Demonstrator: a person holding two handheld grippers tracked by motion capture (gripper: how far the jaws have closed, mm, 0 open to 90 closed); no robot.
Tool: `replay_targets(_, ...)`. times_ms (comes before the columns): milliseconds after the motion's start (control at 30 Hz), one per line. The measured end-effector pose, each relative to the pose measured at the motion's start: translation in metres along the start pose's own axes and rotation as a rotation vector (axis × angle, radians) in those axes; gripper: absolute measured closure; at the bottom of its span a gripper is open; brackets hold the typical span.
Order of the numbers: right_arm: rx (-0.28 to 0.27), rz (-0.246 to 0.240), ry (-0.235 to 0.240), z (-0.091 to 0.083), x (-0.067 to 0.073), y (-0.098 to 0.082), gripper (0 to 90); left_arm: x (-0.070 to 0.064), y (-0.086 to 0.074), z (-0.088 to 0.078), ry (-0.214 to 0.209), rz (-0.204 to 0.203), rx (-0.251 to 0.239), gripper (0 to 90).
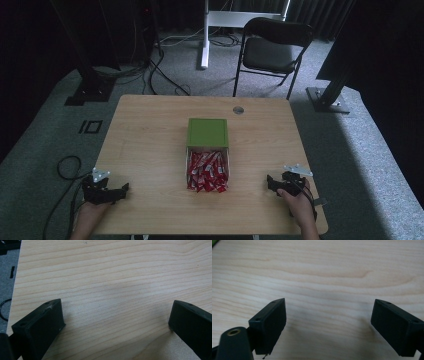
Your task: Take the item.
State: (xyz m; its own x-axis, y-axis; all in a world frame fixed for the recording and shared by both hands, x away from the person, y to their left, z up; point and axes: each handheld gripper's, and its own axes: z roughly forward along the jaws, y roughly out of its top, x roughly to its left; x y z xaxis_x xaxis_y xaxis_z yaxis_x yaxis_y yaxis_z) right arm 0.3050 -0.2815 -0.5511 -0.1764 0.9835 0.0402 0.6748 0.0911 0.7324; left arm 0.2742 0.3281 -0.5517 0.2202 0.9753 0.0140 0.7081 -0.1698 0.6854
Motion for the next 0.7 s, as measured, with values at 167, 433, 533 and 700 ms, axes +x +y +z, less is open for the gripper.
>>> replay_targets(167, -0.012, -0.014, 0.010, -0.003, 0.004, 0.009, 13.4, 0.000, 0.000, 0.000, 0.000, 0.000, 0.000, 0.7)
replay_targets(433, -0.045, -0.018, 0.033, -0.014, 0.007, 0.027, 13.7, 0.000, 0.000, 0.000, 0.000, -0.002, -0.002, 0.7)
replay_targets(533, -0.056, -0.028, 0.041, -0.018, 0.011, 0.033, 13.7, 0.000, 0.000, 0.000, 0.000, 0.000, 0.000, 0.7)
replay_targets(700, -0.079, -0.048, 0.057, -0.024, 0.017, 0.042, 13.8, 0.000, 0.000, 0.000, 0.000, 0.000, 0.000, 0.7)
